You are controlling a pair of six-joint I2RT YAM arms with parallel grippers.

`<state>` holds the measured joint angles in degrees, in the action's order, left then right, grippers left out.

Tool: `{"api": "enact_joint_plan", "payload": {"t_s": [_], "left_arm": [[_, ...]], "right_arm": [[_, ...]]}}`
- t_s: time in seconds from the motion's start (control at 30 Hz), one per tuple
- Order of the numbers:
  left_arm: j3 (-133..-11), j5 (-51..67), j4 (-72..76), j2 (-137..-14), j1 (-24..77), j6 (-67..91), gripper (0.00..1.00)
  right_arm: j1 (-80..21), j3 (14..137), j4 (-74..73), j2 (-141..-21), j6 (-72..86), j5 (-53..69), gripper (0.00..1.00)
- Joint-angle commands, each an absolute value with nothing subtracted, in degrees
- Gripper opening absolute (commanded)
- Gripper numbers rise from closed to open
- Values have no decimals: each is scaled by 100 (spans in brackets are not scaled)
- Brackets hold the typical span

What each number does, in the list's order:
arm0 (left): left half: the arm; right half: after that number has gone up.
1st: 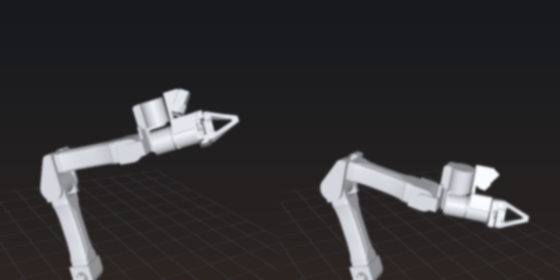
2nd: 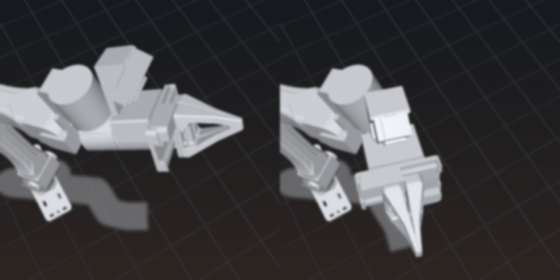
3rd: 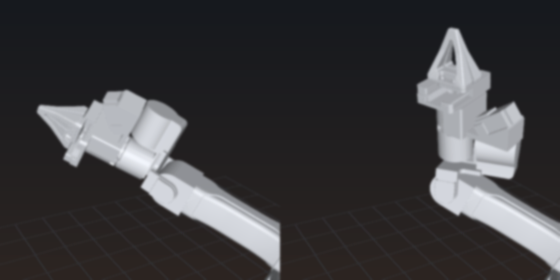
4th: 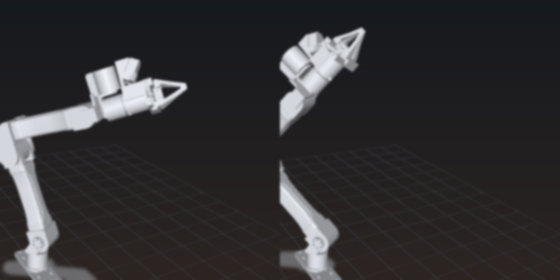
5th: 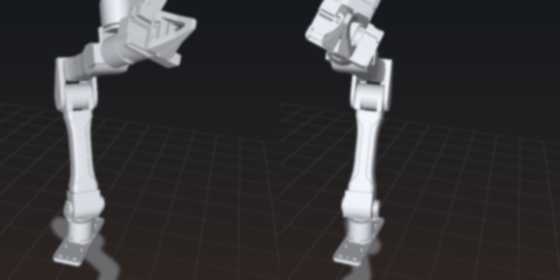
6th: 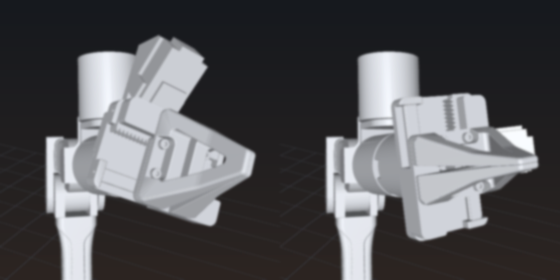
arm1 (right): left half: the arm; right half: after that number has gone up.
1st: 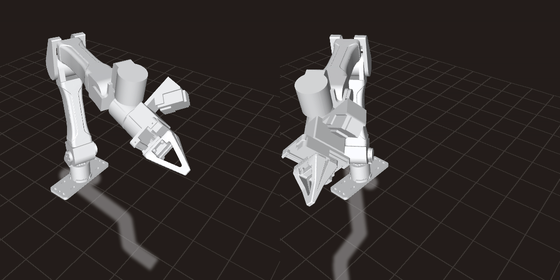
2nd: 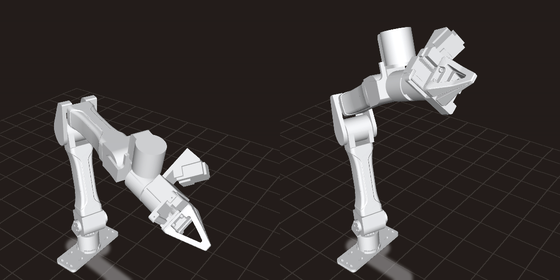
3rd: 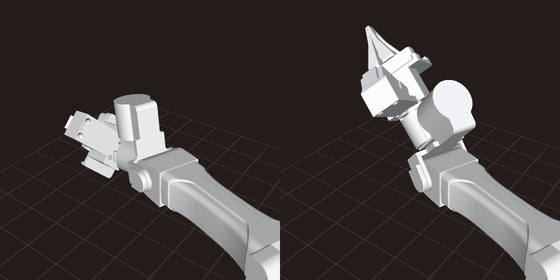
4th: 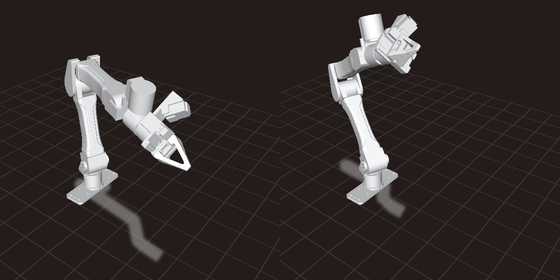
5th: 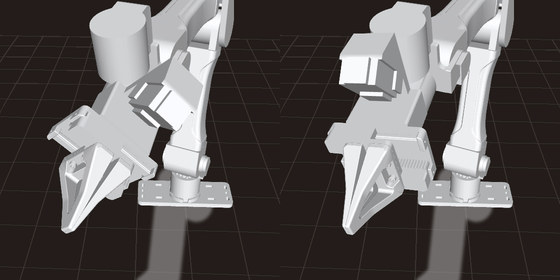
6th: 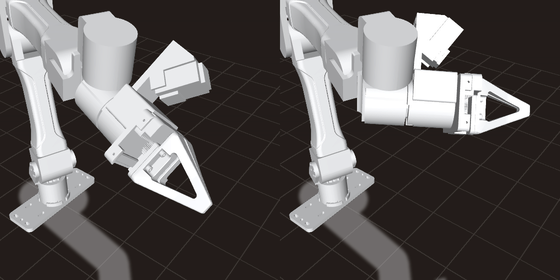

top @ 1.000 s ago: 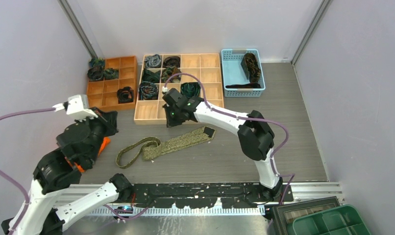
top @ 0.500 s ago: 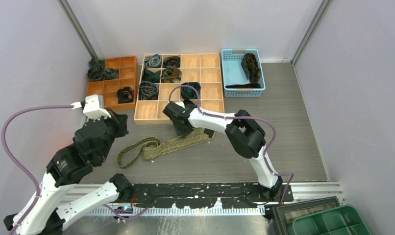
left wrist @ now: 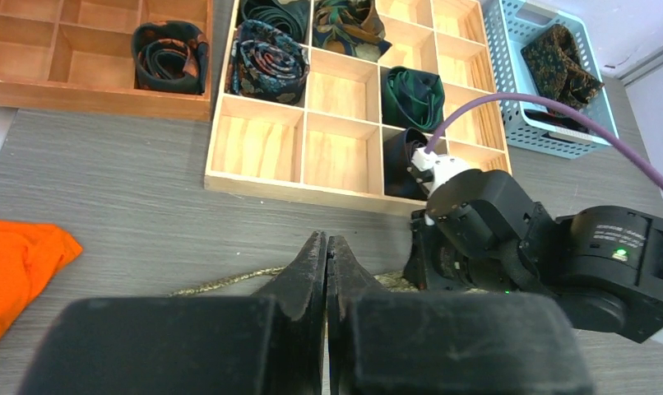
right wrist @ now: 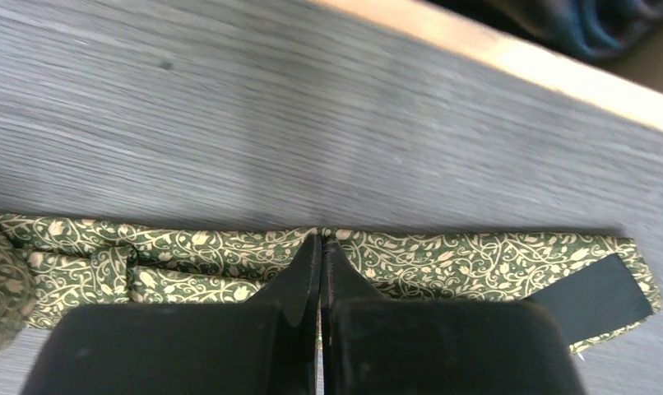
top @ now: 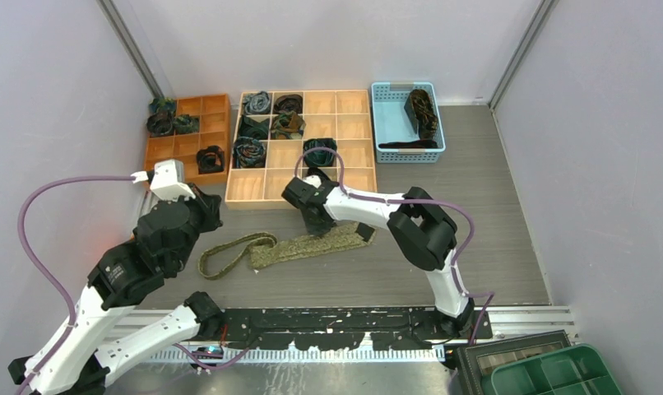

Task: Roll the ties
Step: Flatten out the tie at the center of the board.

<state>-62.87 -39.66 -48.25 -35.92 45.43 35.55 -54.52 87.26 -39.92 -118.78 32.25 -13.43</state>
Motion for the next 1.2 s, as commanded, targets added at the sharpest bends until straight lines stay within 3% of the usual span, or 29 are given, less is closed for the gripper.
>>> {"api": "enact_joint_plan", "payload": {"t_s": [0.0, 0.27, 0.6, 0.7, 0.87, 1.17], "left_arm": [[-6128, -3875, -4378, -3722, 4562, 3611, 0], [-5811, -3534, -4000, -4299, 4562, 3678, 0], [-5441, -2653, -3589, -5475, 4346, 3978, 0], [-5290, -2171, -3552, -5707, 3880, 4243, 0], [-5011, -629, -3458, -6060, 2848, 4540, 1], [-5355, -703, -4548, -7065, 2728, 4456, 33]], "right_arm": [[-4902, 7999, -4930, -11496, 3382, -1992, 1], [-3488, 7018, -5334, -10417, 3255, -2285, 1], [-2477, 6920, -5565, -9971, 3035, -2562, 3], [-2644, 7170, -5221, -9483, 2952, -2026, 10], [-2869, 7403, -4678, -8924, 2935, -929, 41], [-2989, 7357, -4173, -8994, 2891, 451, 58]]}}
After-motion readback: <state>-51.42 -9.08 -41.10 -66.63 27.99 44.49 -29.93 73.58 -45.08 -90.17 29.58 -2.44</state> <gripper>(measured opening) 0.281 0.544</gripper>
